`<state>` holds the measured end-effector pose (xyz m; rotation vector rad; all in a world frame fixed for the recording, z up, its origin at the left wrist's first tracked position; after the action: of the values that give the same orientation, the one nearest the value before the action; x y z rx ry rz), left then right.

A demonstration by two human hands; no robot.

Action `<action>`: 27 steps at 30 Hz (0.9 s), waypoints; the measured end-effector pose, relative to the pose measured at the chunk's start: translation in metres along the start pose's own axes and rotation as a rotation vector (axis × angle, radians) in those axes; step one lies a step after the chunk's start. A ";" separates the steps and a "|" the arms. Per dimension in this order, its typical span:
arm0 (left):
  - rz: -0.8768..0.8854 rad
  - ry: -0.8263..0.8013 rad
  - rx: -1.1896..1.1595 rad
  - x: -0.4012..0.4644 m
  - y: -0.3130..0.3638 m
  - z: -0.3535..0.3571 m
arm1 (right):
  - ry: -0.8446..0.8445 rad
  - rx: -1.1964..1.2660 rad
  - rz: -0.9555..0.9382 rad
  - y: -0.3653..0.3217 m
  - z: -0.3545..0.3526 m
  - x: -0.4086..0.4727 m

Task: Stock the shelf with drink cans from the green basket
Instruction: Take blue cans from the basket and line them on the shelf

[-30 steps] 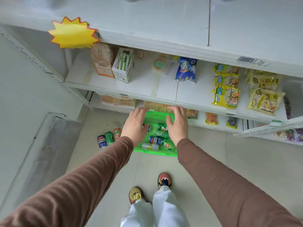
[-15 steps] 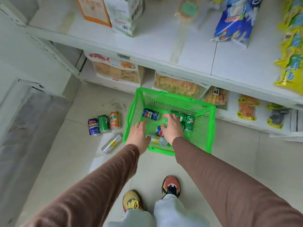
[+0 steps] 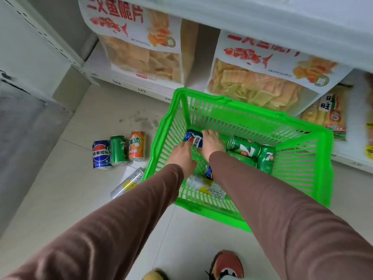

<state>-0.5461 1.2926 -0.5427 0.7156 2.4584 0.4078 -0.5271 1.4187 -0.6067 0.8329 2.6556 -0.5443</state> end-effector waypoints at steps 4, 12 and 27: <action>-0.030 -0.019 0.018 0.016 -0.016 0.021 | 0.005 -0.042 0.003 0.001 0.027 0.022; -0.061 -0.059 0.035 0.001 -0.009 0.008 | 0.048 0.127 0.087 0.010 0.006 -0.001; 0.037 -0.012 -0.065 -0.192 0.170 -0.300 | 0.343 0.611 0.204 -0.049 -0.372 -0.252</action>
<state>-0.5136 1.2821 -0.1492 0.7346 2.4123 0.4938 -0.4226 1.4240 -0.1669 1.4611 2.6656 -1.2915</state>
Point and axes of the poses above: each hand's wrist, its own x-axis towards the middle knuckle, its own z-axis out of the palm, y = z × x, the point moved 6 cm from there along x, towards the middle knuckle, and after that the axes turned 7 degrees about y, right-handed, at the moved point
